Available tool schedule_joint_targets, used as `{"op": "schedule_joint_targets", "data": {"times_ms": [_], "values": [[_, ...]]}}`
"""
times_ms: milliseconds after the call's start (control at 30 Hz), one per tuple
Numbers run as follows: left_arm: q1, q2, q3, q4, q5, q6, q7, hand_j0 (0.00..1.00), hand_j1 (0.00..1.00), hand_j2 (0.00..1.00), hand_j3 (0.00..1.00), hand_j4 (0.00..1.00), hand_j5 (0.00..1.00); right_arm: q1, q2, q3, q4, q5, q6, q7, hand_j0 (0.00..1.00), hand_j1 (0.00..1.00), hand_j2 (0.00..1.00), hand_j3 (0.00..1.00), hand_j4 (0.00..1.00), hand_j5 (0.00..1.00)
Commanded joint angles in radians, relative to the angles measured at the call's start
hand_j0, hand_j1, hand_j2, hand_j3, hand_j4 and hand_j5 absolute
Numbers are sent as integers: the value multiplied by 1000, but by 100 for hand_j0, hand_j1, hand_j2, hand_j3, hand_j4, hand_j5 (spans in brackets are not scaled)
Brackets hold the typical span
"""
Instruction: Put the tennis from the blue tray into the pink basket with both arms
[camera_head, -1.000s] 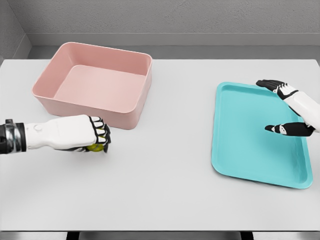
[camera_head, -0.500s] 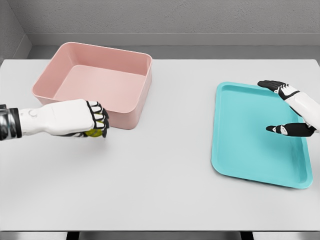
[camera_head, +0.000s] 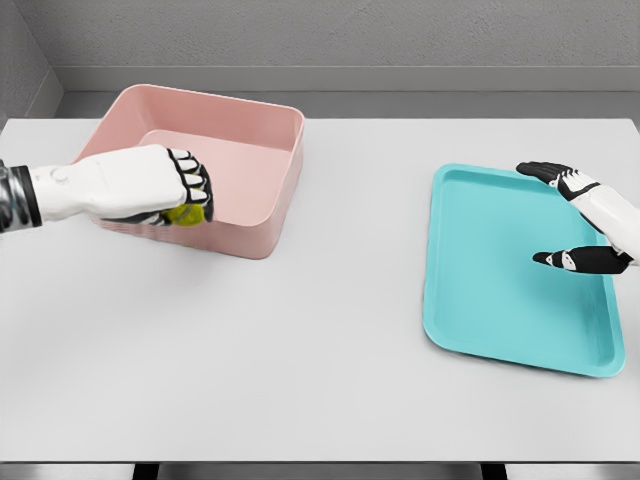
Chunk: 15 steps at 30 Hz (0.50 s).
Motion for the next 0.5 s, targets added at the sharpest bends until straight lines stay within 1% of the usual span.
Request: {"op": "schedule_joint_targets", "data": {"times_ms": [0, 33, 67, 100, 133, 167, 200, 233, 267, 367, 400, 433, 467], "values": [[-8, -37, -8, 76, 2, 2, 0, 53, 53, 53, 53, 53, 53, 0, -1, 0, 1, -7, 2, 0, 100, 100, 100, 100, 100, 100], [-58, -71, -30, 139, 0, 2, 0, 53, 53, 53, 53, 53, 53, 0, -1, 0, 1, -9, 2, -2, 100, 100, 100, 100, 100, 100], [-121, -115, -51, 222, -1, 2, -1, 53, 53, 53, 53, 53, 53, 0, -1, 0, 1, -7, 2, 0, 100, 100, 100, 100, 100, 100], [-158, -152, -57, 284, -4, 2, -1, 53, 53, 53, 53, 53, 53, 0, -1, 0, 1, -9, 2, -2, 100, 100, 100, 100, 100, 100], [-184, -190, -59, 346, -6, 2, -26, 54, 54, 54, 54, 54, 54, 0, -1, 0, 1, -7, 2, 0, 100, 100, 100, 100, 100, 100], [-204, -223, -59, 392, -6, 2, -37, 60, 60, 60, 60, 60, 60, 0, -1, 0, 1, -7, 2, 0, 100, 100, 100, 100, 100, 100], [-218, -244, -59, 431, -6, 2, -37, 71, 71, 71, 71, 71, 71, 0, -1, 0, 1, -7, 2, 0, 100, 100, 100, 100, 100, 100], [-219, -250, -57, 446, -4, 2, -37, 89, 89, 89, 89, 89, 89, 0, -1, 0, 1, -7, 2, 0, 100, 100, 100, 100, 100, 100], [-216, -249, -56, 446, 5, 2, -34, 100, 100, 100, 100, 100, 100, 0, -1, 0, 1, -7, 2, 0, 100, 100, 100, 100, 100, 100], [-210, -226, -54, 445, 13, 2, -34, 100, 100, 100, 100, 100, 100, 0, -1, 0, 3, -7, 2, -2, 100, 100, 100, 100, 100, 100], [-207, -206, -53, 443, 31, 2, -32, 100, 100, 100, 100, 100, 100, 0, -1, 0, 1, -7, 2, 0, 100, 100, 100, 100, 100, 100], [-204, -186, -54, 443, 82, 2, -32, 100, 100, 100, 100, 100, 100, 0, -1, 0, 3, -7, 2, 0, 100, 100, 100, 100, 100, 100], [-202, -169, -51, 439, 106, 2, -32, 100, 100, 100, 100, 100, 100, 0, -2, 0, 3, -7, 2, -2, 100, 100, 100, 100, 100, 100]]}}
